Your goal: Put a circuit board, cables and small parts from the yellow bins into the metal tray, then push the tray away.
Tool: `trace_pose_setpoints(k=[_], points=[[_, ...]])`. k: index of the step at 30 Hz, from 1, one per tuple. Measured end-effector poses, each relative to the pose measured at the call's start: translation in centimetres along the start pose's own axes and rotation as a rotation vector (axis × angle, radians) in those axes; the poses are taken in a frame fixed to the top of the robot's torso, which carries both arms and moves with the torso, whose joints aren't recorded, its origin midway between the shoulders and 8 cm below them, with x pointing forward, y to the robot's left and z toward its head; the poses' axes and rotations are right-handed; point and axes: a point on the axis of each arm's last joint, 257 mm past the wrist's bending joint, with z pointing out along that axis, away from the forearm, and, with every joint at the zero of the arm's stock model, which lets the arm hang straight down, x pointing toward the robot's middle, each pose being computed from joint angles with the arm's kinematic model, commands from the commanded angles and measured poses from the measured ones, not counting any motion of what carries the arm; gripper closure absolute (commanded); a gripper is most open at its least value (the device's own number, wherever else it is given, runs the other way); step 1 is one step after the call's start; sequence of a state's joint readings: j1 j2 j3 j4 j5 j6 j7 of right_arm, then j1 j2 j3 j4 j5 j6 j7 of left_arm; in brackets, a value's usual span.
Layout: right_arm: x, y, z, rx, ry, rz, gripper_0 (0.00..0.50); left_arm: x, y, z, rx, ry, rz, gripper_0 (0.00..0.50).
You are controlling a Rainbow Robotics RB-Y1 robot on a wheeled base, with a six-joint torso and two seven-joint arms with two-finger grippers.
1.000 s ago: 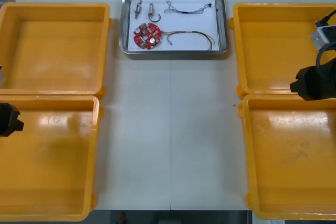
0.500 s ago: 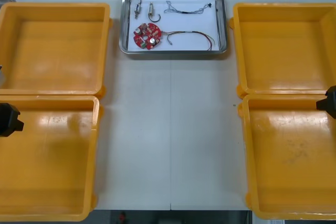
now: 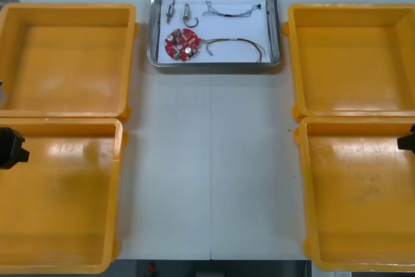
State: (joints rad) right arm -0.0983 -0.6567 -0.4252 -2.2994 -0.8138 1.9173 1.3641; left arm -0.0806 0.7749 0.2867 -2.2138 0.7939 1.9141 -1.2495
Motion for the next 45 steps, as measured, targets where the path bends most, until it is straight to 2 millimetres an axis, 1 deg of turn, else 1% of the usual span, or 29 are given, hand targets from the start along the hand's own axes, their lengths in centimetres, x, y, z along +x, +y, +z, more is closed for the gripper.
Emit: trace_pose_setpoints(k=[23,45], points=[[1.7,-0.5,0.5,0.008,0.038,0.012,0.000,0.0,0.0,0.0,0.000,0.000,0.000,0.000],[1.7,-0.6,0.5,0.009,0.039,0.012,0.000,0.0,0.0,0.0,0.000,0.000,0.000,0.000]])
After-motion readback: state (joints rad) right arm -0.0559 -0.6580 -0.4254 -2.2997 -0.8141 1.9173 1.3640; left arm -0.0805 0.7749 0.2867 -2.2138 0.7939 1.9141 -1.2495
